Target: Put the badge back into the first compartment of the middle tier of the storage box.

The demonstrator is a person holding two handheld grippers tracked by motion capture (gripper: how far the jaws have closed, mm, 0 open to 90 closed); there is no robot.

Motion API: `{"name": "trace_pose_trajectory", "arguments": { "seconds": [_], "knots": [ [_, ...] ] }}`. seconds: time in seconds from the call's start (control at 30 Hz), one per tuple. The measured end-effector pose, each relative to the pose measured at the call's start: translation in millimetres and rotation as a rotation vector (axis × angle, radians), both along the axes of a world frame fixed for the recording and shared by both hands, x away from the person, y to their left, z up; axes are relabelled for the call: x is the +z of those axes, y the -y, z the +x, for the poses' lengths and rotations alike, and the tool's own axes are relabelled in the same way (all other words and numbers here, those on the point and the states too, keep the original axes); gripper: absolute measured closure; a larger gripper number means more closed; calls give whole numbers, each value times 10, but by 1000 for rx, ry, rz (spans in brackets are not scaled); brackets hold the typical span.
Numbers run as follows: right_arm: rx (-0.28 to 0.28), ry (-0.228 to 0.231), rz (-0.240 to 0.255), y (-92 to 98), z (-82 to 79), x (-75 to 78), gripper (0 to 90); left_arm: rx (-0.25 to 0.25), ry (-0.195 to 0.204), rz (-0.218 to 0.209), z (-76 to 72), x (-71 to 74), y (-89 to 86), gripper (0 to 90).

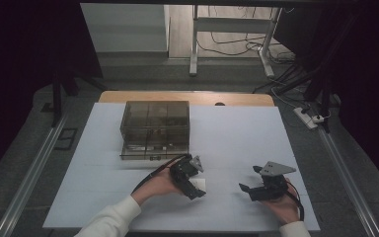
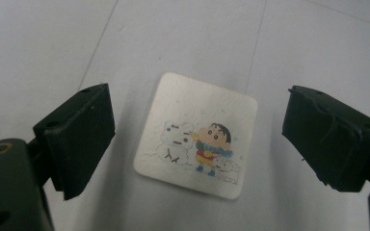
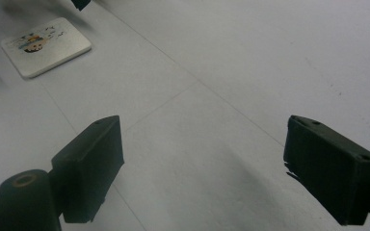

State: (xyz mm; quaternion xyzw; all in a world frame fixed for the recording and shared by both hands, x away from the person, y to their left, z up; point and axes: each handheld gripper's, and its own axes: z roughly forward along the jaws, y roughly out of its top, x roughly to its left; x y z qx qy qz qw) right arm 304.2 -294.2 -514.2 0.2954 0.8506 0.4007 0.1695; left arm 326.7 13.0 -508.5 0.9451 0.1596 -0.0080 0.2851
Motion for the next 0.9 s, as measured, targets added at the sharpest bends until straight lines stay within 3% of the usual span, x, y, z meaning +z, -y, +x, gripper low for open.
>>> {"name": "trace_pose_trajectory", "arguments": {
  "seconds": [0.37, 0.9],
  "knots": [
    [-2, 1, 0, 3, 0, 3, 140, -37, 0, 31, -4, -94, 80, 115],
    [-4, 5, -2, 4, -5, 6, 146, -78, 67, 55, -50, -128, 99, 177]
  ]
}}
